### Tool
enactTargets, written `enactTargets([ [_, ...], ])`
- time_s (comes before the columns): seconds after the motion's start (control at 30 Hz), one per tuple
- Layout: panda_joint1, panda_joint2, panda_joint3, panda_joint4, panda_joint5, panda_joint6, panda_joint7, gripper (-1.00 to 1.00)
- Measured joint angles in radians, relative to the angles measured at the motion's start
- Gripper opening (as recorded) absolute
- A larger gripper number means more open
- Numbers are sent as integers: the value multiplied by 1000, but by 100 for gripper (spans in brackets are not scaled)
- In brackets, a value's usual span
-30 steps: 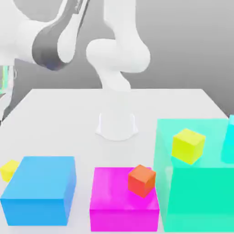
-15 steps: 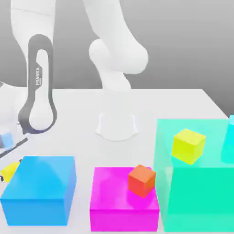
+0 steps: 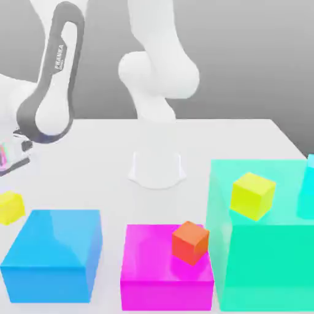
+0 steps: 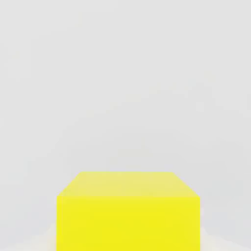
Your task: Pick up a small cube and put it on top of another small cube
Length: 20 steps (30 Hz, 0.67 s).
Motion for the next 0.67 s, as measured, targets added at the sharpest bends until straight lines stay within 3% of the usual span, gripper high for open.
enactTargets([
  [0.1,152,-100,70,5,23,-92,85,-100],
  [0.33,347,-246,270,-24,41,-223,225,-100],
  [0.53,399,-140,361,-78,-32,-92,302,-100],
  [0.57,400,-118,364,-85,-39,-63,308,100],
  [0.67,400,-118,364,-85,-39,-63,308,100],
])
